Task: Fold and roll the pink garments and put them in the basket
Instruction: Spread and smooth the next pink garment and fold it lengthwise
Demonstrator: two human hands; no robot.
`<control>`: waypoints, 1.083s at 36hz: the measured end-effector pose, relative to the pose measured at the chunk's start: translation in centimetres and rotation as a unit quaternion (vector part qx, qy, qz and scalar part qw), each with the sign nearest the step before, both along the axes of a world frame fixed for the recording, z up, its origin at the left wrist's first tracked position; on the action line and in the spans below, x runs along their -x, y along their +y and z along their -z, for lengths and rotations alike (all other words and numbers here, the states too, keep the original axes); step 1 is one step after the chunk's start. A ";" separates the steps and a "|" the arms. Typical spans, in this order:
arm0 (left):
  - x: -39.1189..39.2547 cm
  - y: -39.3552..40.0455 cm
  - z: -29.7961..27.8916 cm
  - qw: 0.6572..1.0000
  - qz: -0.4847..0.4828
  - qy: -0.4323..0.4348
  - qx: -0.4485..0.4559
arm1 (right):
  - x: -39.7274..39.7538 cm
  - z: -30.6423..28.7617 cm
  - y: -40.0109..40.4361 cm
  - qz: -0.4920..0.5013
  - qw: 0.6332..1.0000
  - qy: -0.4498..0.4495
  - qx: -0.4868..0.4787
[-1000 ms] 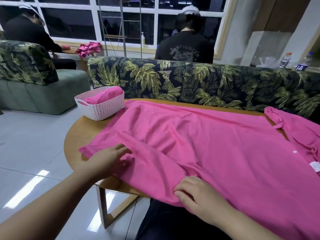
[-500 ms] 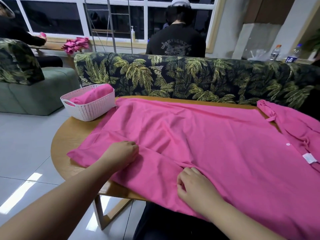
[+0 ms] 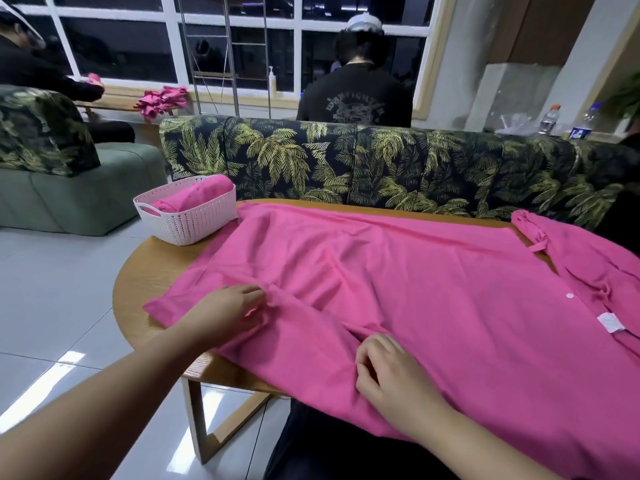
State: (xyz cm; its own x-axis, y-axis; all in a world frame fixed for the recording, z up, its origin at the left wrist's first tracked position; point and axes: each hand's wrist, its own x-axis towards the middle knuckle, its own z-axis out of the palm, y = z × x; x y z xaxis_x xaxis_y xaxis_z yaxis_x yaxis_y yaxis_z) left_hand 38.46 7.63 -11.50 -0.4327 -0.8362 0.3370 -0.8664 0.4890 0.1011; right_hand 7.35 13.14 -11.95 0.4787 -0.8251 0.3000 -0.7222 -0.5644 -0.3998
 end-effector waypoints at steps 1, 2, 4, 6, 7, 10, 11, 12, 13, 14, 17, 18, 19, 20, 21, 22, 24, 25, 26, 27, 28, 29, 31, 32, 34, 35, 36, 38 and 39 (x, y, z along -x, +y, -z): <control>0.0 0.1 -0.1 1.000 -0.003 0.004 0.008 | 0.0 -0.2 0.1 -0.004 1.000 -0.005 -0.001; 0.1 0.2 -0.4 1.000 -0.007 0.013 0.008 | -0.1 -0.5 0.3 -0.007 1.000 -0.007 0.000; 0.2 0.2 -0.9 1.000 -0.013 0.025 -0.004 | 0.0 -0.7 0.4 -0.010 1.000 -0.008 0.006; 0.4 0.3 -1.2 1.000 -0.017 0.009 -0.017 | 0.0 -0.7 0.5 -0.010 1.000 -0.005 0.006; 0.7 0.3 -1.2 1.000 -0.015 0.000 -0.020 | 0.0 -0.7 0.5 -0.010 1.000 -0.002 0.003; 2.0 0.1 -0.8 0.999 0.001 -0.050 -0.011 | 0.0 -0.6 0.2 -0.012 1.000 0.002 -0.008; 2.4 -0.1 -0.7 0.997 -0.005 -0.070 -0.015 | 0.0 -0.7 0.2 -0.014 1.000 0.005 -0.011; 2.5 -0.4 -0.5 0.996 -0.014 -0.090 -0.009 | 0.0 -0.7 0.2 -0.015 1.000 0.008 -0.013; 2.8 -0.7 -0.4 0.993 -0.021 -0.119 0.003 | 0.0 -0.7 0.2 -0.017 1.000 0.010 -0.015; 3.1 -0.8 -0.4 0.989 -0.014 -0.143 0.020 | 0.0 -0.7 0.2 -0.017 1.000 0.009 -0.014; 3.5 -1.2 -0.3 0.976 -0.012 -0.195 0.091 | 0.1 -0.8 0.2 -0.017 1.000 0.011 -0.019; 3.5 -1.4 -0.1 0.976 -0.007 -0.199 0.087 | 0.1 -0.7 0.3 -0.018 1.000 0.008 -0.018; 3.4 -1.6 0.0 0.976 0.002 -0.201 0.088 | 0.1 -0.7 0.3 -0.018 1.000 0.004 -0.018; 3.5 -1.9 0.0 0.975 0.008 -0.208 0.081 | 0.2 -0.7 0.3 -0.017 1.000 0.001 -0.018; 3.6 -2.0 -0.1 0.973 0.007 -0.220 0.070 | 0.2 -0.6 0.4 -0.016 1.000 0.000 -0.018; 4.0 -2.1 -0.5 0.968 0.005 -0.242 0.069 | 0.3 -0.4 0.4 -0.016 1.000 -0.001 -0.016; 4.3 -2.5 -0.4 0.958 0.001 -0.284 0.045 | 0.4 -0.2 0.4 -0.013 1.000 0.001 -0.018; 4.8 -2.5 -0.4 0.952 -0.013 -0.305 0.031 | 0.5 -0.1 0.4 -0.010 1.000 0.001 -0.018; 5.3 -2.2 -0.8 0.946 -0.025 -0.321 0.022 | 0.6 0.1 0.4 -0.009 1.000 0.001 -0.016; 5.5 -2.0 -1.2 0.945 -0.030 -0.323 0.040 | 0.6 0.2 0.5 -0.007 1.000 0.000 -0.015; 5.6 -2.0 -1.4 0.944 -0.035 -0.325 0.041 | 0.6 0.2 0.5 -0.006 1.000 -0.002 -0.016; 5.6 -2.1 -1.2 0.944 -0.034 -0.325 0.047 | 0.6 0.2 0.6 -0.005 1.000 -0.003 -0.018; 5.2 -2.1 -0.8 0.951 -0.022 -0.304 0.048 | 0.6 0.2 0.6 -0.004 1.000 -0.004 -0.013; 5.0 -1.6 -1.1 0.961 -0.013 -0.269 0.055 | 0.6 0.1 0.7 -0.005 1.000 -0.002 -0.011; 3.7 -1.3 -0.5 0.971 0.006 -0.215 0.101 | 0.7 -0.1 0.7 -0.009 1.000 0.005 -0.015; 3.1 -1.3 0.0 0.974 0.013 -0.197 0.112 | 0.7 -0.2 0.7 -0.013 1.000 0.010 -0.017; 2.9 -0.9 0.0 0.981 0.018 -0.177 0.075 | 0.7 -0.3 0.7 -0.016 1.000 0.014 -0.020; 3.2 -0.3 -0.4 0.991 0.013 -0.127 0.026 | 0.7 -0.3 0.8 -0.022 0.999 0.020 -0.024; 3.8 0.1 -0.9 0.992 -0.024 -0.125 -0.003 | 0.7 -0.3 0.7 -0.024 0.999 0.023 -0.028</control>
